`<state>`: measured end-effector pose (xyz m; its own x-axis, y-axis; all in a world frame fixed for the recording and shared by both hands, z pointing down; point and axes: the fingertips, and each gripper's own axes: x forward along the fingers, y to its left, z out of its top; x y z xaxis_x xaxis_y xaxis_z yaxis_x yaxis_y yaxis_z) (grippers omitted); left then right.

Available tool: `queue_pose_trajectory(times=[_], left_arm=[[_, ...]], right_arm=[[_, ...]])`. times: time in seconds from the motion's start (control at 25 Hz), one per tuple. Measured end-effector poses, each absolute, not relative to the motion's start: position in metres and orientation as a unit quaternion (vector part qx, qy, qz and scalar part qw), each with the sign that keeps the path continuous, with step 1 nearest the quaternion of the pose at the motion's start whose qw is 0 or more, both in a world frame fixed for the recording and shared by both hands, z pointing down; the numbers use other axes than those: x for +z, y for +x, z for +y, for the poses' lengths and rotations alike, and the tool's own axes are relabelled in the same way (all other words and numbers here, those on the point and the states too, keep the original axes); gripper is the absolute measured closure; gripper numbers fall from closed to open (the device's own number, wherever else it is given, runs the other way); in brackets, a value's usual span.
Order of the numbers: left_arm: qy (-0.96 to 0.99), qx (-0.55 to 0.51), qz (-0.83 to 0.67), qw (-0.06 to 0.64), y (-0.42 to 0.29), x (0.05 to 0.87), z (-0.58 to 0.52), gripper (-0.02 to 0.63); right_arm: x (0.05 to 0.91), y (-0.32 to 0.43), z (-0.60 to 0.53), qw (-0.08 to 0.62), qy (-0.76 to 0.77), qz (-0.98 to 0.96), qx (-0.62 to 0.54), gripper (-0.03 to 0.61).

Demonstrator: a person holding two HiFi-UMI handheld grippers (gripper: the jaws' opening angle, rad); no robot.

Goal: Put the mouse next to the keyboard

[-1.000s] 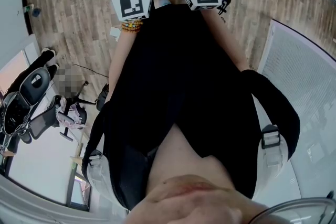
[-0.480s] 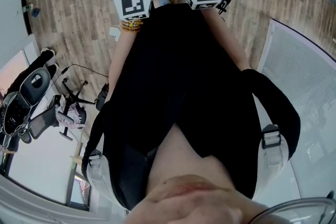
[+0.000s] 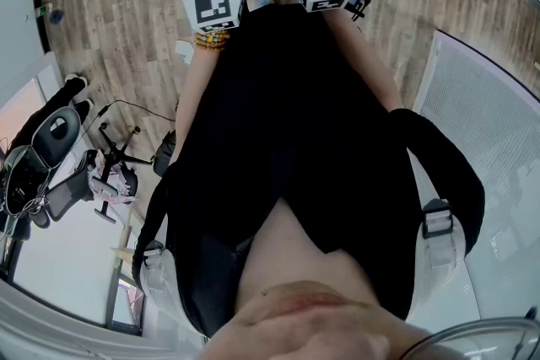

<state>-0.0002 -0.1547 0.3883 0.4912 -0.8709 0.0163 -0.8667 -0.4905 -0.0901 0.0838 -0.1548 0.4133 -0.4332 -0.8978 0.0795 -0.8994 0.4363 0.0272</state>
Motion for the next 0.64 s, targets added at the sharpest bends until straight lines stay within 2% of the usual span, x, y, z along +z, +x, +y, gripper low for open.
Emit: queue_pose_trajectory(times=[0.64], left_arm=[[-0.850, -0.046, 0.524, 0.018, -0.018, 0.404, -0.168, 0.588]], right_arm=[[0.453, 0.072, -0.178, 0.077, 0.506, -0.857, 0.061, 0.552]])
